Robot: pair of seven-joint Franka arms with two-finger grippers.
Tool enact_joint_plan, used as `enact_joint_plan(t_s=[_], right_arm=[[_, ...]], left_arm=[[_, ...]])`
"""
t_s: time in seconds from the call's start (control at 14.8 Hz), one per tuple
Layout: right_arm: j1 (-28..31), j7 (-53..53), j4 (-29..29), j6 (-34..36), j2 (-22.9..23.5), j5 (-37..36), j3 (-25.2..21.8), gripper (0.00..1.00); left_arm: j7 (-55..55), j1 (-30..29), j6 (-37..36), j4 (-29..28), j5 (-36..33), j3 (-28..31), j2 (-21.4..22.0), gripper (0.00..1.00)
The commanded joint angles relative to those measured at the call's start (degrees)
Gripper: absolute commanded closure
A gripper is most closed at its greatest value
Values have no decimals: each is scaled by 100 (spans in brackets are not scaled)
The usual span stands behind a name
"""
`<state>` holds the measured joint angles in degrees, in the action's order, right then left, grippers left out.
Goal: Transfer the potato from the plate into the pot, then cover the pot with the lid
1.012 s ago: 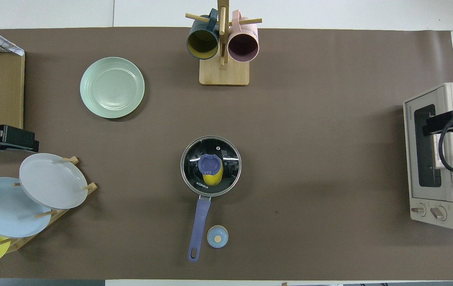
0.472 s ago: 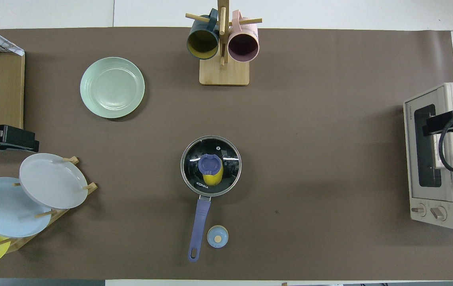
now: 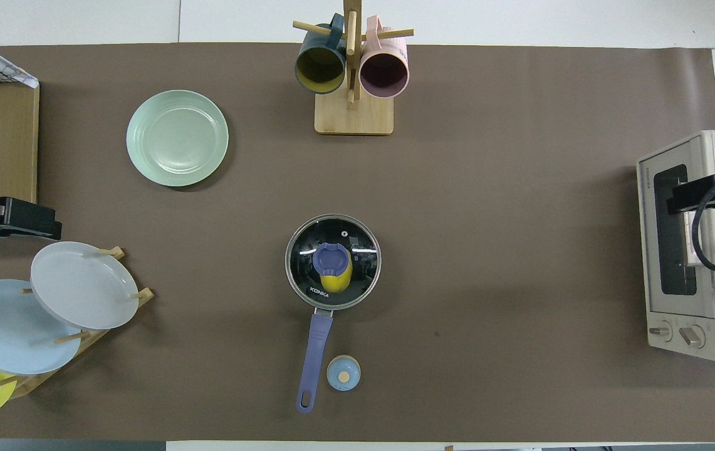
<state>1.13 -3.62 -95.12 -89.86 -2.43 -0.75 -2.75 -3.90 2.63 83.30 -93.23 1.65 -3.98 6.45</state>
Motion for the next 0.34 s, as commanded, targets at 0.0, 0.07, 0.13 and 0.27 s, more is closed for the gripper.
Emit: enact_joint_plan(t_s=[0.0,0.07,0.13,0.27], right_arm=[[63,-148,-120,12,-108,75,37,0],[98,-148,-120,12,-108,84,37,0],[107,-156,-120,12,-108,84,37,0],[107,-156,-103,3,-108,84,37,0]], left_arm=[[100,-78,28,7,46,-41,31,0],[100,-78,28,7,46,-41,31,0],[100,-78,20,7,46,-41,31,0],[100,-78,28,7,38,-41,31,0]])
